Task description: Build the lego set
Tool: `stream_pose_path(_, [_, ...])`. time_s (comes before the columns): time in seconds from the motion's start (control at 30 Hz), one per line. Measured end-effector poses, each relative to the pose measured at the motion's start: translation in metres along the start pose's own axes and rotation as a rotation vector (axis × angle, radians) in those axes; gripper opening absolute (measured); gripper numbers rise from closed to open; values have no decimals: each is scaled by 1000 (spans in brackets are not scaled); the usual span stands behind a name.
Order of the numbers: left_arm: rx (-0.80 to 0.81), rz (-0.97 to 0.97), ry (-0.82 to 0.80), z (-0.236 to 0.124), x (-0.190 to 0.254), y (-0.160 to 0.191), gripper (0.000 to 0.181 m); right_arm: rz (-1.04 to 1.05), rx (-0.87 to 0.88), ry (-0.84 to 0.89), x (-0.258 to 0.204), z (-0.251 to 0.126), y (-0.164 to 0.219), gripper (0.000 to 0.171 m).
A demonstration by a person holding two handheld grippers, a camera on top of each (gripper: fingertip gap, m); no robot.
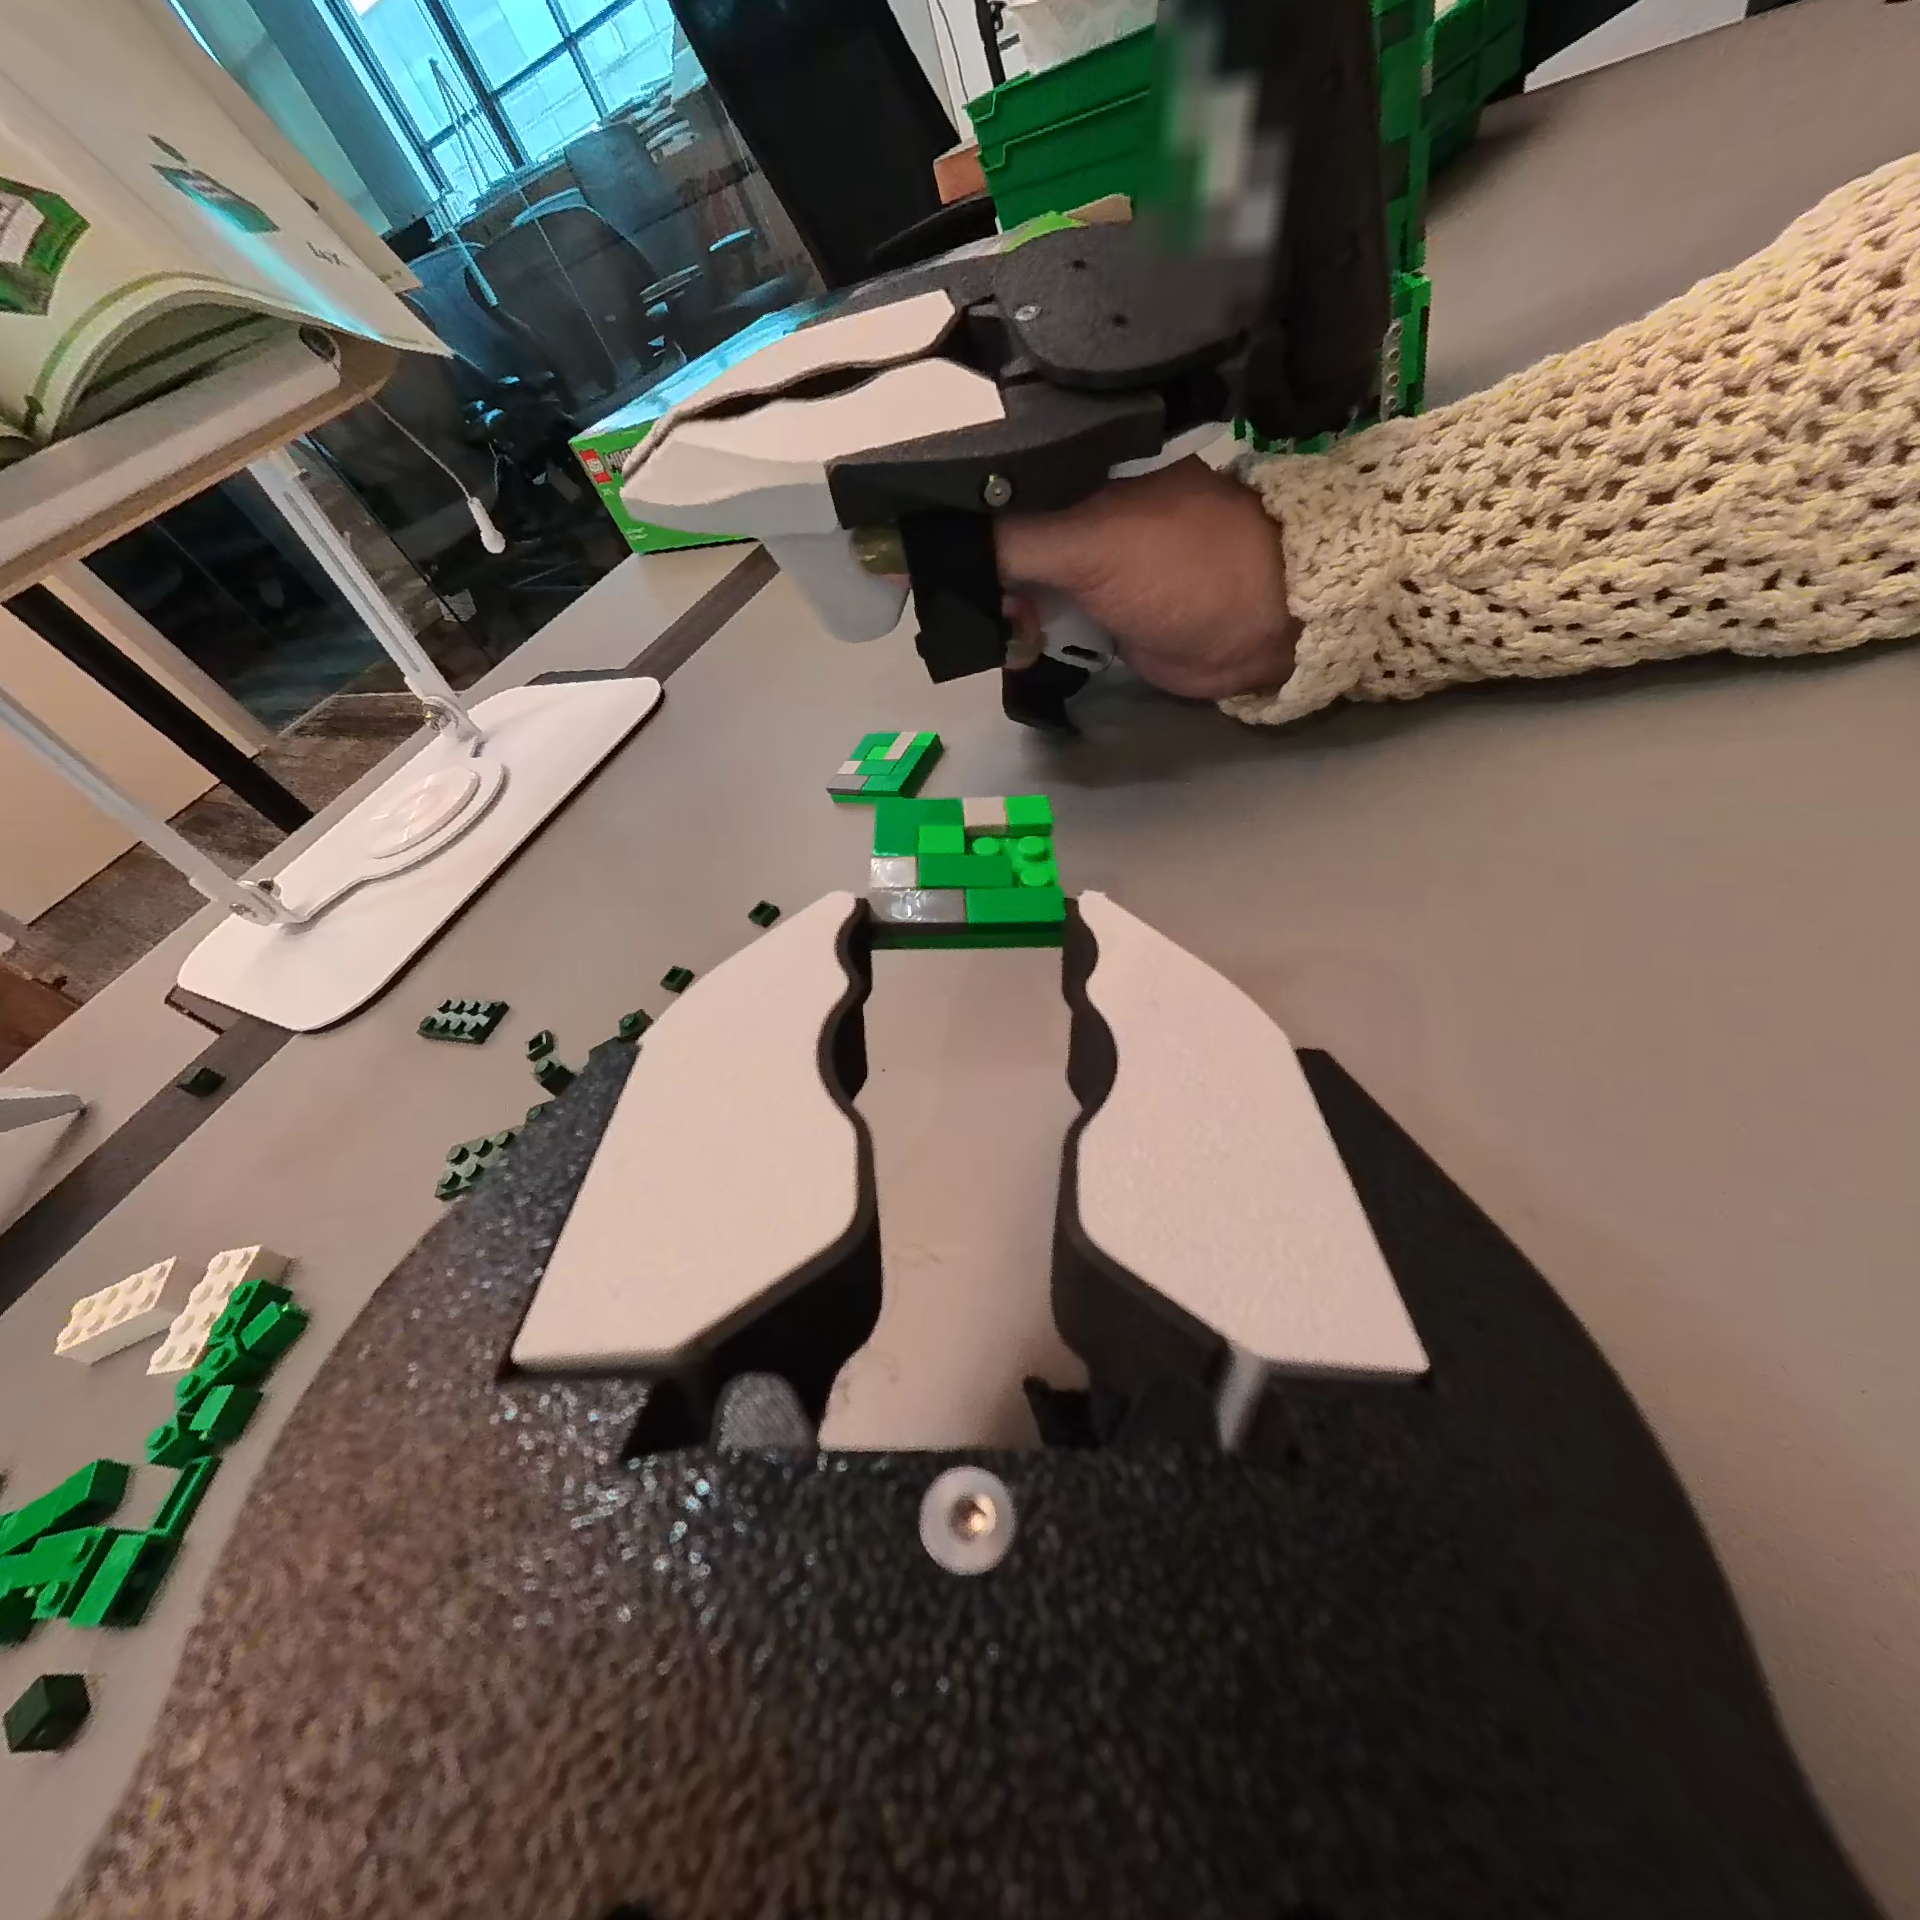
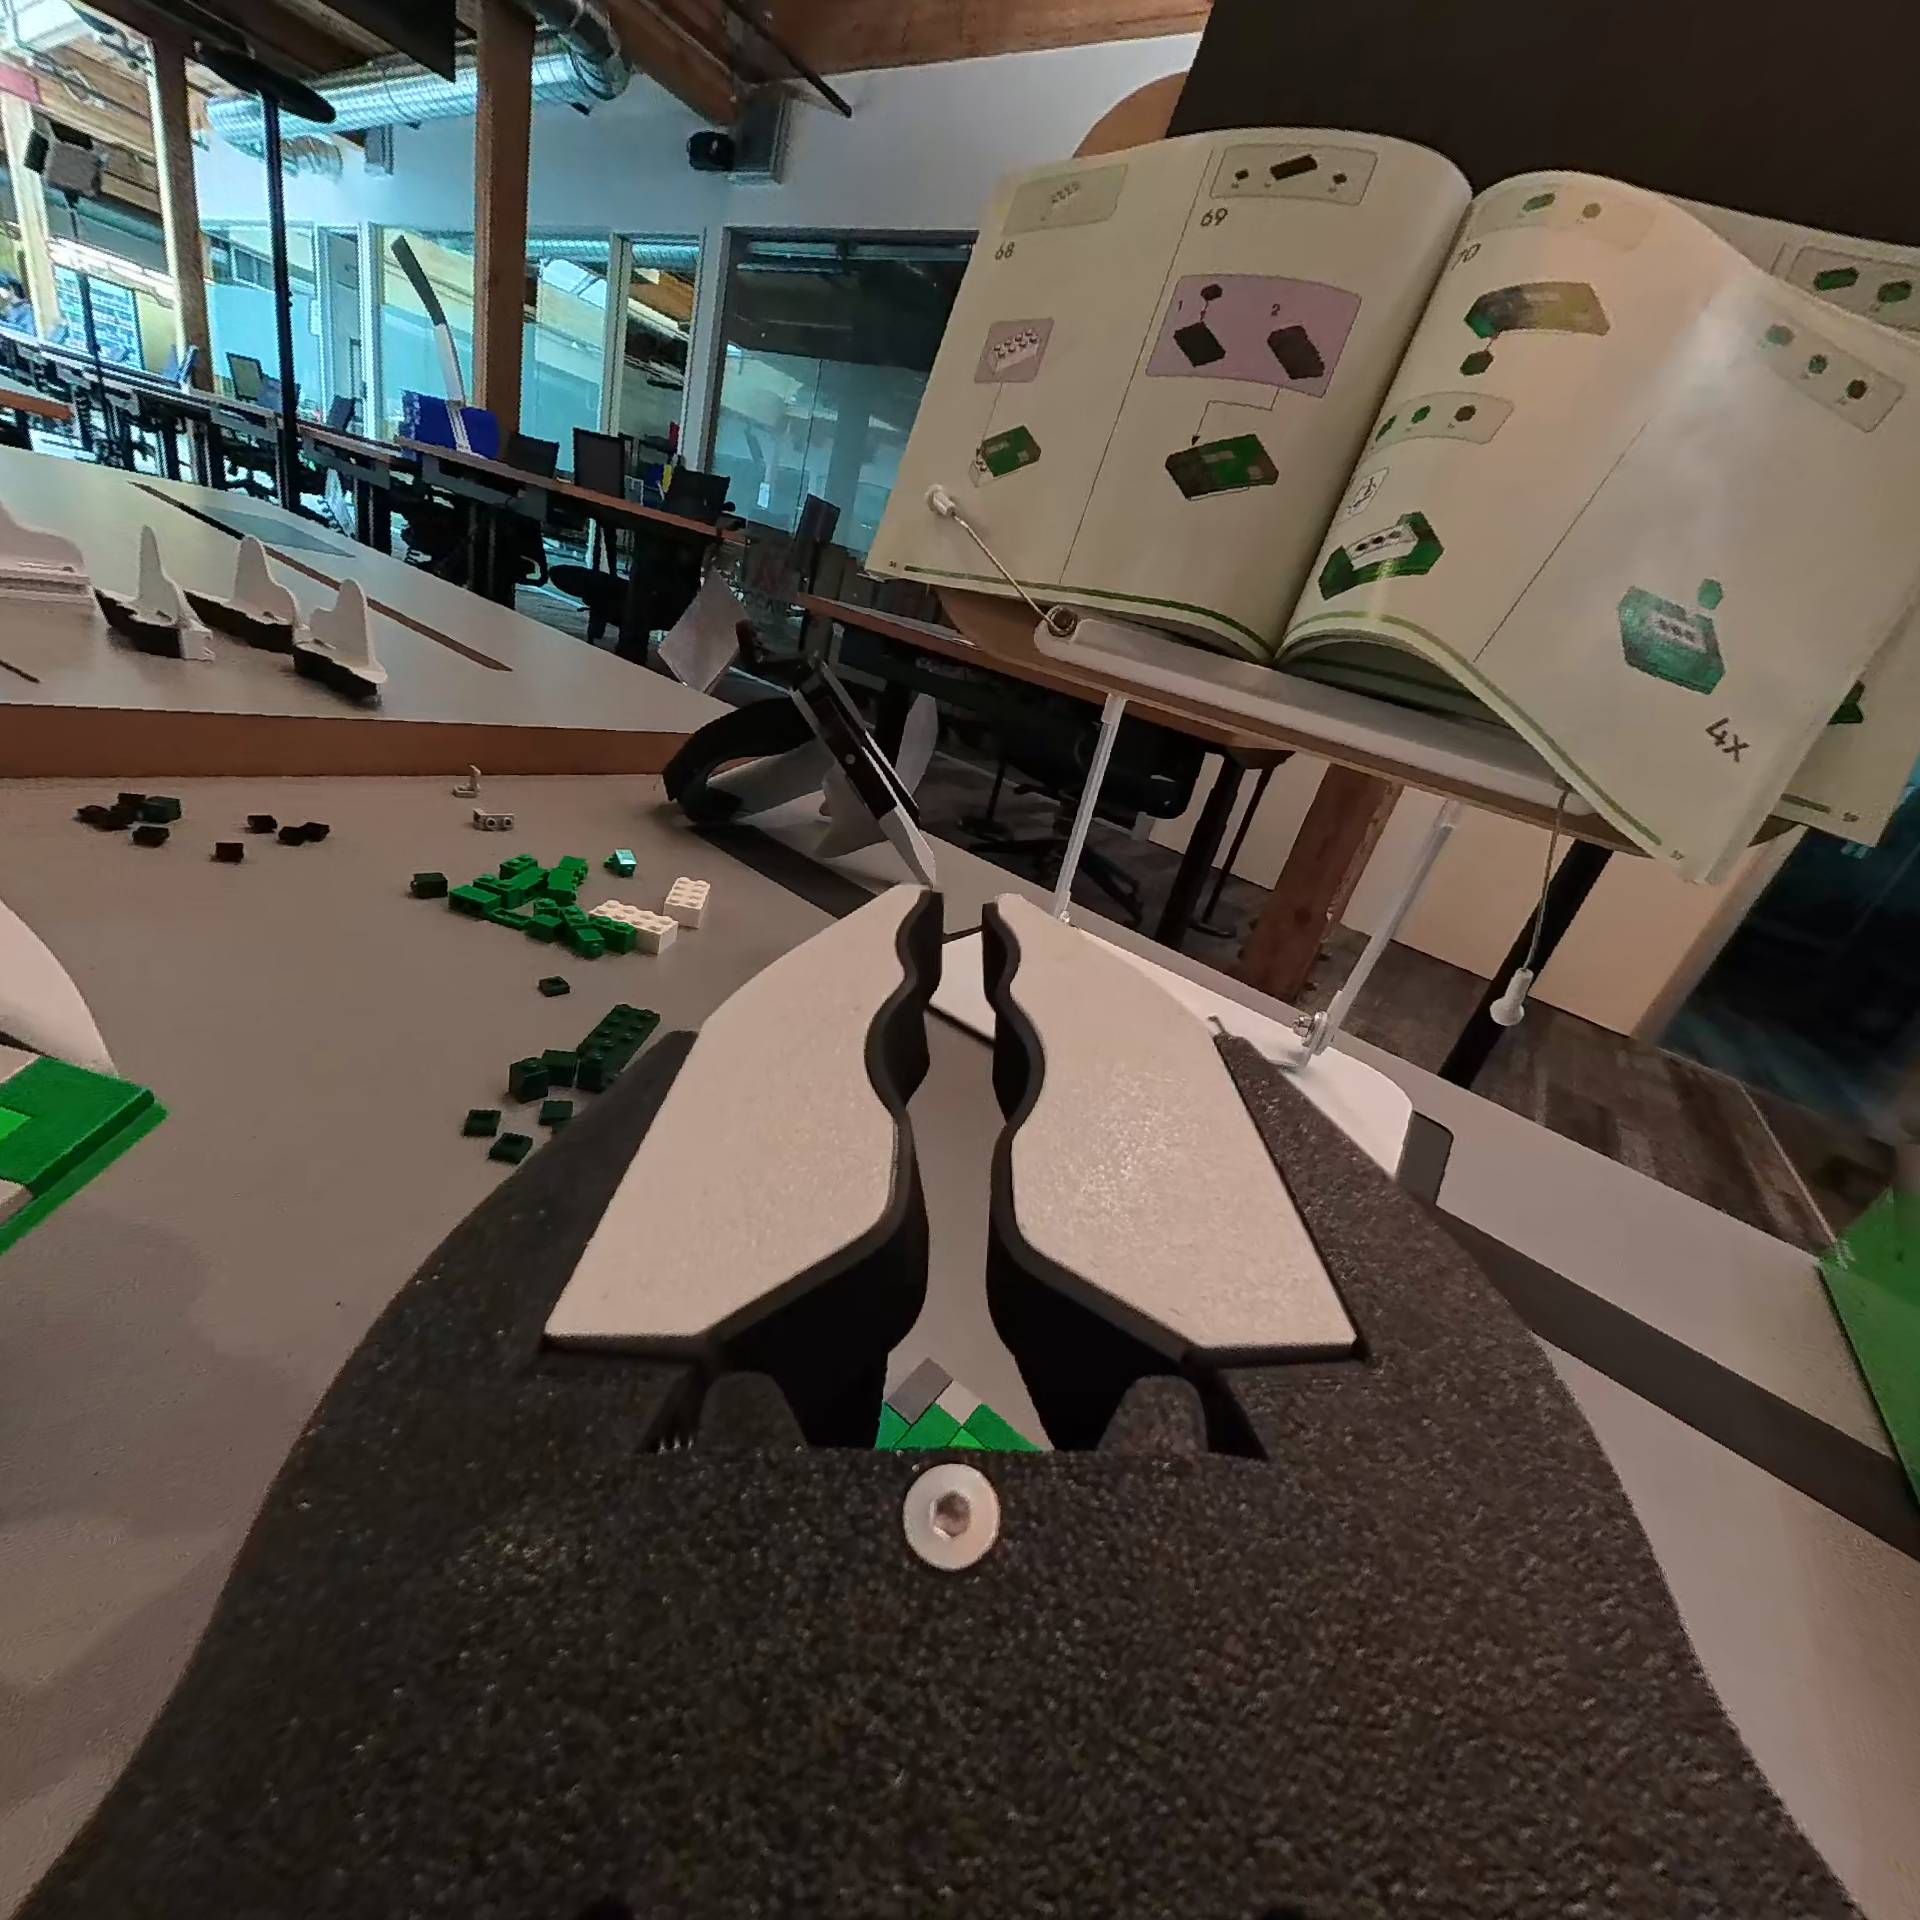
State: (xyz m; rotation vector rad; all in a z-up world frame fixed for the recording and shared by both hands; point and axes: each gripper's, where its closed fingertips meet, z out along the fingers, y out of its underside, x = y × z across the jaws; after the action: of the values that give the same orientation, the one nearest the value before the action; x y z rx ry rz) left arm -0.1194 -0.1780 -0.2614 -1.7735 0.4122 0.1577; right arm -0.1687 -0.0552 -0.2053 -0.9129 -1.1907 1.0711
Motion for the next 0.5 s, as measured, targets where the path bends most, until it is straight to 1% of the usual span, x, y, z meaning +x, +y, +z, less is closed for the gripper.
stream_pose_path(0.17, [0, -2, 6, 0, 0, 0, 35, -11, 22, 14, 1, -2, -4, 4])
stream_pose_path(0.5, [-2, 0, 6, 0, 1, 0, 35, -7, 11, 6, 0, -1, -1, 4])
